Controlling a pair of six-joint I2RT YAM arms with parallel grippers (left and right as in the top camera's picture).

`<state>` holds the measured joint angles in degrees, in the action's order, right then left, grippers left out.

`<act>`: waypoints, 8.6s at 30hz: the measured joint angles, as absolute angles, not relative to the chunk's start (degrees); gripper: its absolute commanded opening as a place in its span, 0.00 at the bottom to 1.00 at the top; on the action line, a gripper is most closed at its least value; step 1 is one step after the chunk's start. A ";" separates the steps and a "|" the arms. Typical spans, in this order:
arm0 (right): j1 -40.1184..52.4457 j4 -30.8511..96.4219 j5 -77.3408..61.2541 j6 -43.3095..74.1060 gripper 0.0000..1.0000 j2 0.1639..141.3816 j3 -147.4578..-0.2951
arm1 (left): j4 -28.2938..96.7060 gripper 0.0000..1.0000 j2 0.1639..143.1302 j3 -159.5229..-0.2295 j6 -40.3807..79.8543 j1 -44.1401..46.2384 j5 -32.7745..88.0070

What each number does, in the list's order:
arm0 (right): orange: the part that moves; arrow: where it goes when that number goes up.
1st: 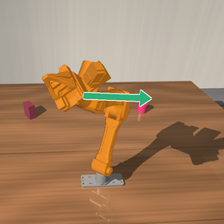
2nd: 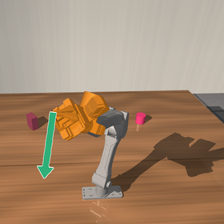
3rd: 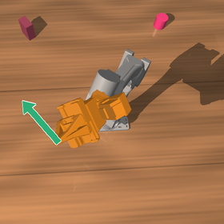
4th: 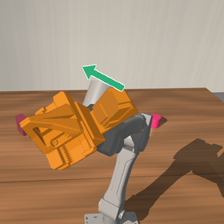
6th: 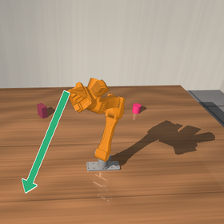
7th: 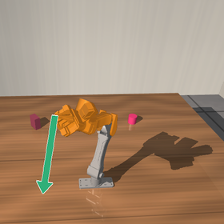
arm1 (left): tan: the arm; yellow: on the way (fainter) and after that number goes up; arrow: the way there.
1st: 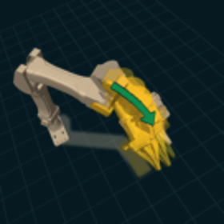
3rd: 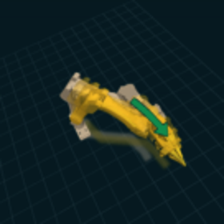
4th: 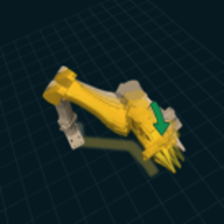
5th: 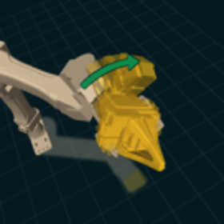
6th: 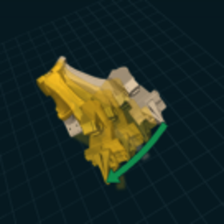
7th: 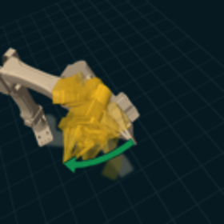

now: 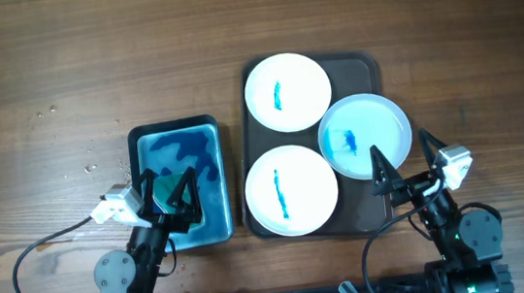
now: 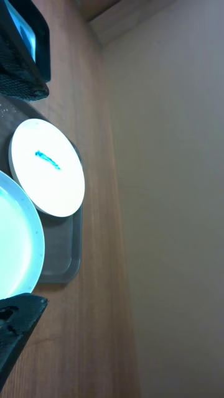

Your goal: Clean dirty plates on tray and stack at the side

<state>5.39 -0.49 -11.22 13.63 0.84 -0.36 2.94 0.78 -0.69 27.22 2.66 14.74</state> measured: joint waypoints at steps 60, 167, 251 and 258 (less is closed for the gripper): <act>5.39 -0.51 -11.22 13.63 1.00 0.84 -0.34 | 3.01 1.00 0.80 -0.69 26.85 2.66 13.87; 22.55 52.88 -14.83 33.61 0.81 72.97 -50.94 | 59.68 0.48 89.23 -60.42 25.56 6.79 6.22; 23.81 24.12 -16.43 33.19 0.14 88.47 -38.39 | 38.96 0.04 95.00 -49.71 22.87 9.80 4.29; 23.81 24.14 -16.43 33.21 0.14 88.47 -38.41 | 48.12 0.04 95.92 -53.30 22.98 9.82 4.38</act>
